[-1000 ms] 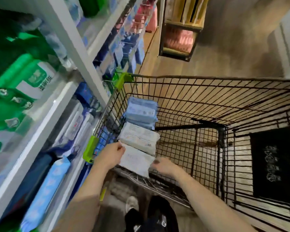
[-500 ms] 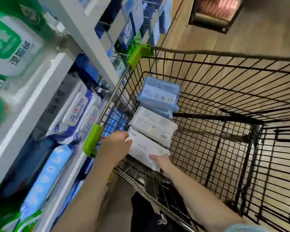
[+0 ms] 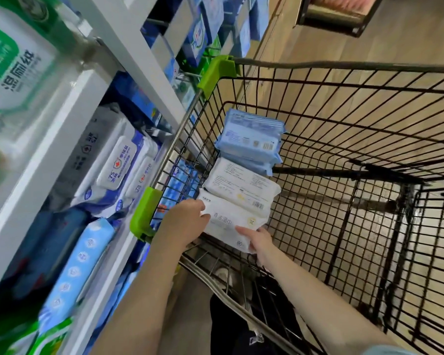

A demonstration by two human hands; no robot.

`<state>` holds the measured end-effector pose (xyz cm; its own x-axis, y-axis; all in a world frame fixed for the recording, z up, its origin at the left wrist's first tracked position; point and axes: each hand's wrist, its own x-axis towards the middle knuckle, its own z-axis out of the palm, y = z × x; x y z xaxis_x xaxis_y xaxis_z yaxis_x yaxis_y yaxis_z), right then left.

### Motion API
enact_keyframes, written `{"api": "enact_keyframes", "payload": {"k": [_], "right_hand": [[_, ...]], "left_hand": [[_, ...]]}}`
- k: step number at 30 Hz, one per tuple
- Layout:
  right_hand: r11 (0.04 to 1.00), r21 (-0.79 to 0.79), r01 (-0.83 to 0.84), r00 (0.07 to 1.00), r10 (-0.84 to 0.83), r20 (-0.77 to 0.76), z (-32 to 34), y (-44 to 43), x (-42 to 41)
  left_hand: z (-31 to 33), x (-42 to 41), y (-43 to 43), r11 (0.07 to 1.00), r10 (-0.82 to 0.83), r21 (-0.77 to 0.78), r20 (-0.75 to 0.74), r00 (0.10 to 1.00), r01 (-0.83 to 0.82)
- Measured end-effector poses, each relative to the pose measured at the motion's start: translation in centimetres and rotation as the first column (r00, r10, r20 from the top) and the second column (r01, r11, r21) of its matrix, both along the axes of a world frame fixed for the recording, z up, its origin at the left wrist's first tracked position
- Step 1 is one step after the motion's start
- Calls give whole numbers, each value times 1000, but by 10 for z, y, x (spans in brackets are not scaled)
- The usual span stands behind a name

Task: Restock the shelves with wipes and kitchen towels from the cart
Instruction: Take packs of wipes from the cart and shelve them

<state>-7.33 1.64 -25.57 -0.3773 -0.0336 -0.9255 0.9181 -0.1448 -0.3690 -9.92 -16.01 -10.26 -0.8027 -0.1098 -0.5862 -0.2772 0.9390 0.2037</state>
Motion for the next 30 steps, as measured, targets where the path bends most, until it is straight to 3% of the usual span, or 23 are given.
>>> {"api": "enact_keyframes", "payload": {"k": [3,6,12,17,20,23,27,30], "right_hand": [[997,83,-4,993,14,-117,-1,4,1],[998,-37,59,982,-64,-177,-3,4,-4],[988,-153,28,992,-46,-115,1,2,-8],[998,-69,14,994,-21,-111,15,0,-11],[980,100,-170,968,185,-168,32,13,-10],[978,166,-127,970,157,-185,56,55,-5],[988,142,-56,981,81,-178,83,124,-8],[959,247,-136,965,184,-186,90,168,-16]], "left_hand": [[-1,0,0,1000,-1,7,36,999,0],[-1,0,-1,1000,-12,4,64,998,12],[0,-1,-1,999,-29,-23,110,994,32],[4,-1,2,999,-20,-28,129,991,23],[5,-8,5,998,53,34,97,994,-56],[-1,-25,10,987,125,89,102,987,-135],[-36,-60,21,995,66,67,151,986,-77],[-72,-81,32,1000,16,21,179,984,-20]]}}
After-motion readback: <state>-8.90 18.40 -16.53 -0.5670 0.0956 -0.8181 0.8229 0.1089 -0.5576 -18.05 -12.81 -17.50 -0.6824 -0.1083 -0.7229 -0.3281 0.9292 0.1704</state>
